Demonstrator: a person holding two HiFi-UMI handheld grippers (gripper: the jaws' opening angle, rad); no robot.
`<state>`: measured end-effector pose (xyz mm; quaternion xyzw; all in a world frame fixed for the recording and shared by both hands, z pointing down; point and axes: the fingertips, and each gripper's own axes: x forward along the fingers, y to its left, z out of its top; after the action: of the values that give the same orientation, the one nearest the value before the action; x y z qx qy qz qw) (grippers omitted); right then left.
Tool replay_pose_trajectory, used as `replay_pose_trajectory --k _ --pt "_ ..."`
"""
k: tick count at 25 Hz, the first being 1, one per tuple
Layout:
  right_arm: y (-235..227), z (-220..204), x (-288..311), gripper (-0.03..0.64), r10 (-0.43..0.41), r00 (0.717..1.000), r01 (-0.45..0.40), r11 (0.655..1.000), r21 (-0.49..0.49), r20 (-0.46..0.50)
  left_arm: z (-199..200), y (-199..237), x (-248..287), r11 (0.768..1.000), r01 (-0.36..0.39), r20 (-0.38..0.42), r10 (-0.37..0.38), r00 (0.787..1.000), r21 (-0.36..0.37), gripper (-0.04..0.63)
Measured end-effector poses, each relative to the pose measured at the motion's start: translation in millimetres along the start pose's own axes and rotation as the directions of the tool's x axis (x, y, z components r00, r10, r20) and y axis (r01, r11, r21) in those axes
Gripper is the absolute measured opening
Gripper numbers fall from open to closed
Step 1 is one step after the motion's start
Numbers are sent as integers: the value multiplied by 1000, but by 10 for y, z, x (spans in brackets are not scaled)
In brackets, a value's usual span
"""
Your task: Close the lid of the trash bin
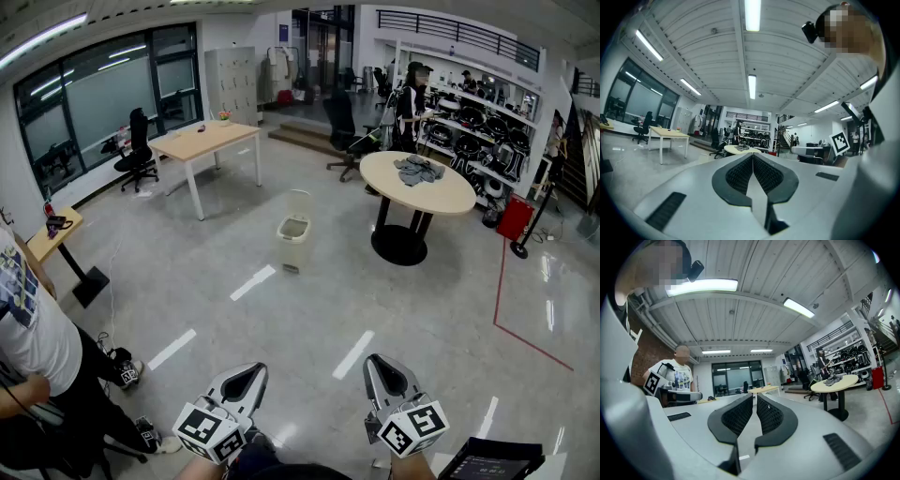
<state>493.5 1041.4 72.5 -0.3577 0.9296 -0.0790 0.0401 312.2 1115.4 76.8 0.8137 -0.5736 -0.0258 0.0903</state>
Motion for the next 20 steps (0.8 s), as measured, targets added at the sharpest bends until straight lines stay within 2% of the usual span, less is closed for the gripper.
replay_pose_trajectory --k 7,14,20 --pt "-121 68 600 11 14 1000 -14 1000 -13 -2 79 498 369 1000 5 18 -5 1000 -28 2" --pt "-87 32 1596 11 10 1000 -10 1000 -13 -1 239 1534 626 998 3 72 1 997 -57 2" --pt "-67 68 2309 11 28 999 -29 999 -36 -24 385 2205 920 997 -6 74 11 997 -71 2"
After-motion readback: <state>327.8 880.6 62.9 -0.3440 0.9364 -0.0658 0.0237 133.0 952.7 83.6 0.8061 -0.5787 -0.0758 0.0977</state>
